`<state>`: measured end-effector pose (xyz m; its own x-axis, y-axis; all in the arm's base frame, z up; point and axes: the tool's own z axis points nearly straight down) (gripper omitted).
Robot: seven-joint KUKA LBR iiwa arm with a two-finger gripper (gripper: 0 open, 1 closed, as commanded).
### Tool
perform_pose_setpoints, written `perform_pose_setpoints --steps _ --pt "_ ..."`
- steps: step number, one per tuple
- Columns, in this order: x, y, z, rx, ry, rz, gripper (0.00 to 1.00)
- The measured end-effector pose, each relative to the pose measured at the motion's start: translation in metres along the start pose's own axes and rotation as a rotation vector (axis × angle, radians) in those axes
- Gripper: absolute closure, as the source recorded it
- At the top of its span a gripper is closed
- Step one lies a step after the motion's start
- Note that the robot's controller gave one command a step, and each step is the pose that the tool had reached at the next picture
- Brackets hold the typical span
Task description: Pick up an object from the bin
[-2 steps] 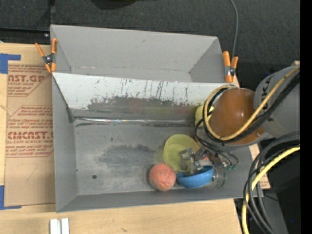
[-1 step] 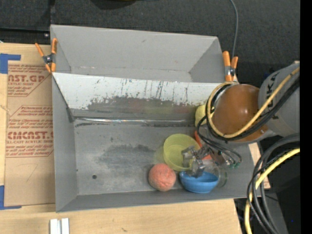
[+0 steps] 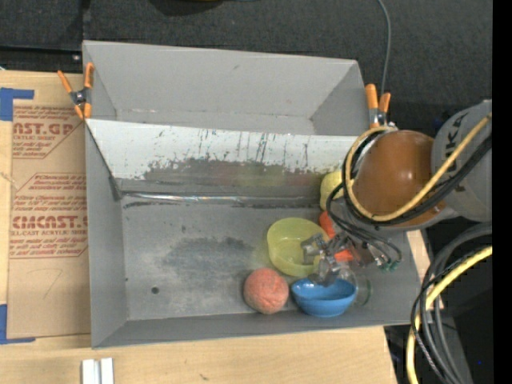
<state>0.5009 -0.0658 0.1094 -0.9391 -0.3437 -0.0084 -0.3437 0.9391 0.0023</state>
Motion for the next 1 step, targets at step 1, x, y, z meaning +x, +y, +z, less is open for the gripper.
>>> perform_pose_setpoints --steps 1 --pt "-0.0006 0.0003 -0.0143 0.0 0.0 0.0 1.0"
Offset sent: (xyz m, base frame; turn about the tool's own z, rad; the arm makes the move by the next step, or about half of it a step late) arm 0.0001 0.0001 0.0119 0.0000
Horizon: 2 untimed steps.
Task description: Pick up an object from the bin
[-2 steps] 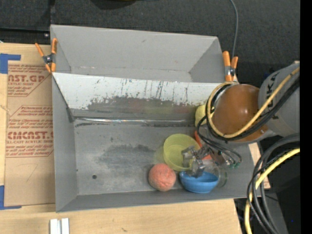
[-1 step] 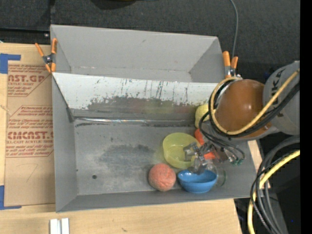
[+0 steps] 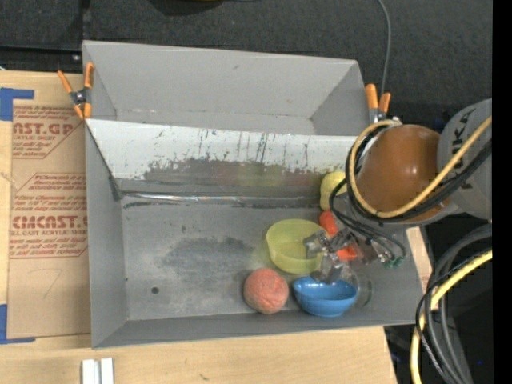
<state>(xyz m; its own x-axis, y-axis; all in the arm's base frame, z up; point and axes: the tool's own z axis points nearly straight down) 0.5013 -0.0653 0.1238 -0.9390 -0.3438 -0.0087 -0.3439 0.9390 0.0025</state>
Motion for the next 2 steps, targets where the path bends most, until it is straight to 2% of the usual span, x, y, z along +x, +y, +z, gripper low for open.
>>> perform_pose_setpoints --steps 2 --pt "-0.0003 0.0004 -0.0216 0.001 -0.001 0.0 1.0"
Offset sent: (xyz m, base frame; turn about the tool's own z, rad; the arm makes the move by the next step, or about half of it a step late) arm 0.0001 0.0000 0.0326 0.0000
